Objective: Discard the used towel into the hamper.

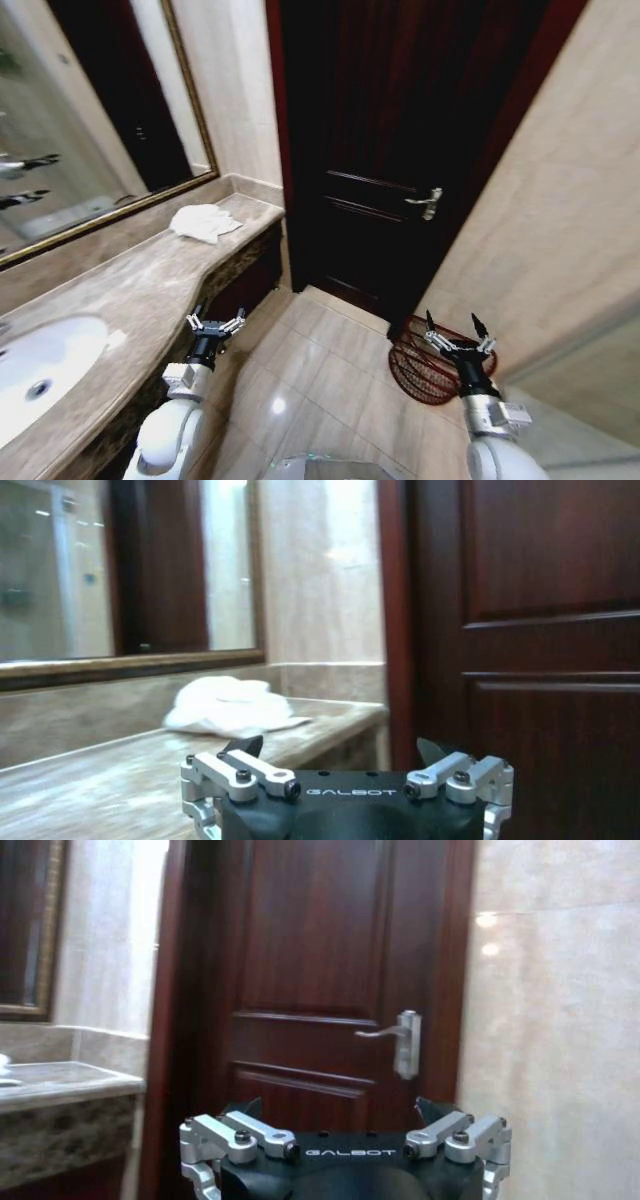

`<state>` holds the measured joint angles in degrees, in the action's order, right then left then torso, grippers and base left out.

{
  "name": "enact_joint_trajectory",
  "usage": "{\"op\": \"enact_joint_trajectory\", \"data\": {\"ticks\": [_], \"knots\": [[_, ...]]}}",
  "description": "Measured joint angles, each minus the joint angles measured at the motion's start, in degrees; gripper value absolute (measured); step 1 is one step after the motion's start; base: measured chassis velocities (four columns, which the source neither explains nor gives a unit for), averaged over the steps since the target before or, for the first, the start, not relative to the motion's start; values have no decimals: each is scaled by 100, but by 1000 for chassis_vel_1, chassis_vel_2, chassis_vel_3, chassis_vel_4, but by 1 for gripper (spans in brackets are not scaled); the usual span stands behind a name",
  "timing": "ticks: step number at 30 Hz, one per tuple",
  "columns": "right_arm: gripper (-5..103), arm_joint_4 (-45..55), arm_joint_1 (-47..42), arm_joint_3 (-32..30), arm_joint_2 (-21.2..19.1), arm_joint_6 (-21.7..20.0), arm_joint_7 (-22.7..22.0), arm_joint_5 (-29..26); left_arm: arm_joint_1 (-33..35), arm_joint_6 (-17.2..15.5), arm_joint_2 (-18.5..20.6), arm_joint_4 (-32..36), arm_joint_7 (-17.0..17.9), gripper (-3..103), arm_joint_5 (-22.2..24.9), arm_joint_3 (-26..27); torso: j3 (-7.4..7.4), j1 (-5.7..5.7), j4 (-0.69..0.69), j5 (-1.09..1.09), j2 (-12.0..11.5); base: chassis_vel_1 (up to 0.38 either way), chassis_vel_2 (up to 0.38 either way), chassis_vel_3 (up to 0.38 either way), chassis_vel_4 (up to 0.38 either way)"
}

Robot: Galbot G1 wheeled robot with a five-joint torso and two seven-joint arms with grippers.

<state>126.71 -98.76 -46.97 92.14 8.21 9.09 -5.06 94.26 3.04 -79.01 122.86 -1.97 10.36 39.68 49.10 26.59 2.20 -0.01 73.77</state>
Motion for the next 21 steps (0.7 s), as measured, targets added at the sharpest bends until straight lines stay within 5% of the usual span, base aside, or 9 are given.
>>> {"op": "enact_joint_trajectory", "data": {"ticks": [21], "knots": [[100, 105, -142, 7, 0, -129, -175, -9, 13, 261, -71, -31, 73, 100, -115, -44, 0, -1, -1, 1, 0, 83, 79, 83, 78]]}}
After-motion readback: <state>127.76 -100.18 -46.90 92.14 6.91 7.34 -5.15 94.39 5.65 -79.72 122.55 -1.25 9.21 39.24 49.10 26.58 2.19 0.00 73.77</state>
